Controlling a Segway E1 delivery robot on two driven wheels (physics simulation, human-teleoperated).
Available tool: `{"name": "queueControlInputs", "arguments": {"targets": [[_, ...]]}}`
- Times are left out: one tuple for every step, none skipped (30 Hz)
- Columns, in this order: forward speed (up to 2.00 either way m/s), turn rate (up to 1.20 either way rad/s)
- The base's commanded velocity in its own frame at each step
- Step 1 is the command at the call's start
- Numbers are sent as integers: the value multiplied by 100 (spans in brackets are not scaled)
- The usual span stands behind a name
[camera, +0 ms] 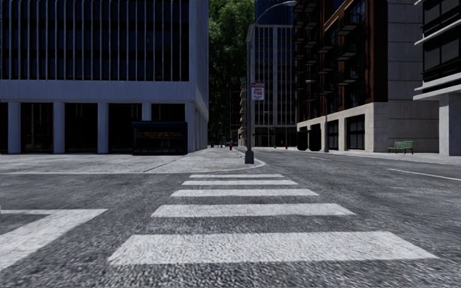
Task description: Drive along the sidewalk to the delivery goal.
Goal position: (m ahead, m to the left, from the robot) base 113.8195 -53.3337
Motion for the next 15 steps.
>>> {"name": "queueControlInputs", "arguments": {"targets": [[157, 0], [157, 0], [157, 0], [158, 0], [163, 0], [169, 0], [169, 0], [178, 0], [200, 0], [200, 0], [200, 0], [200, 0], [200, 0], [200, 0], [200, 0]]}}
